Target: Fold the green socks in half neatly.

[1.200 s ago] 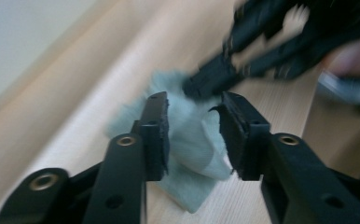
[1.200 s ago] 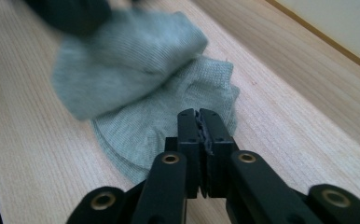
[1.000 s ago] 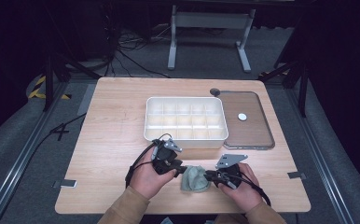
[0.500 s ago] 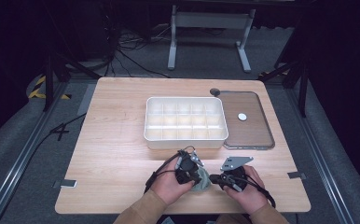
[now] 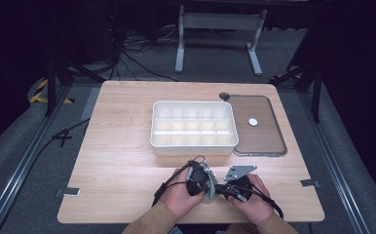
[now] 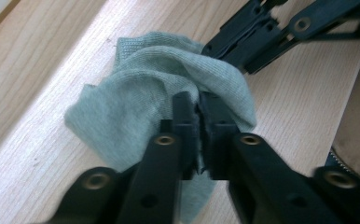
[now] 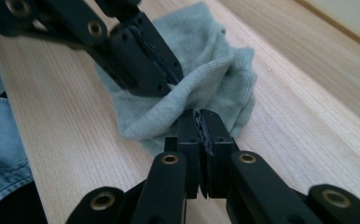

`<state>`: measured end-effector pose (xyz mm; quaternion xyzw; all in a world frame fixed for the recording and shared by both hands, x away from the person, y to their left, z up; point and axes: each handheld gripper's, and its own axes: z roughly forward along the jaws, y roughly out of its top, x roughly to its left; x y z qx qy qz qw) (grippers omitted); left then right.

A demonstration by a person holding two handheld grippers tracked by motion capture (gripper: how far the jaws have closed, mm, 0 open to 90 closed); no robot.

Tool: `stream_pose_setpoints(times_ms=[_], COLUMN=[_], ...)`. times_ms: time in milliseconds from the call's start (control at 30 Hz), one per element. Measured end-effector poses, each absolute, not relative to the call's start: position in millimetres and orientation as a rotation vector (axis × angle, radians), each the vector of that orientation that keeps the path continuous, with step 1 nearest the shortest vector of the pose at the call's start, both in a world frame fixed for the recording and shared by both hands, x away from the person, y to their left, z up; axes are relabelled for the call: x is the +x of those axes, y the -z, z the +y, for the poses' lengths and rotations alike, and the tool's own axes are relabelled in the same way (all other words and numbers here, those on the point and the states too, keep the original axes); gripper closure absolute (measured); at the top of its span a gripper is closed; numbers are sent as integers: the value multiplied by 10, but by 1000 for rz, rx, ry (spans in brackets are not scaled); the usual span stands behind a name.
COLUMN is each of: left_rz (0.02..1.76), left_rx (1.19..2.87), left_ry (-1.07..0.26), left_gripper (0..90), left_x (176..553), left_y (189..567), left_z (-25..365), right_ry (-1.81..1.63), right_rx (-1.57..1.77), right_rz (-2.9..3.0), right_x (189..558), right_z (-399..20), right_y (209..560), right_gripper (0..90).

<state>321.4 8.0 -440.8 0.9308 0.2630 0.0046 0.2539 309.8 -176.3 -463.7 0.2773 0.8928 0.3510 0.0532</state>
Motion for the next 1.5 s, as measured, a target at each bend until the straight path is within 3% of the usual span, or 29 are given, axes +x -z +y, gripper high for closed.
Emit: stream_pose_setpoints(times_ms=[133,333,500,667,833,1067,1300,1500], left_rz=[701,666,643,667,707,787,815,716], left_rx=[2412,2504,2461,2465,2436,2425,2490,2563], left_ry=[31,93,191,202,87,-22,-24,-6], left_gripper=[875,862,612,518,570,645,672,720], left_x=[3178,3197,3207,3192,3185,3222,3295,3304], left_y=[4284,4448,4386,4253,4121,4125,4296,4406], left_z=[121,41,102,277,476,729,796,711], right_ry=[-1055,-1063,-1068,-1093,-1176,-1115,-1062,-1058], right_rx=[853,875,897,896,805,762,714,610], right_rz=[2725,2730,2698,2661,2623,2675,2756,2775], right_x=[3117,3120,3125,3137,3132,3175,3332,3342], right_z=[-1760,-1779,-1873,-1907,-1740,-1479,-1504,-1491], right_y=[4673,4672,4584,4485,4326,4430,4606,4589], right_gripper=[881,863,845,839,830,823,841,831])
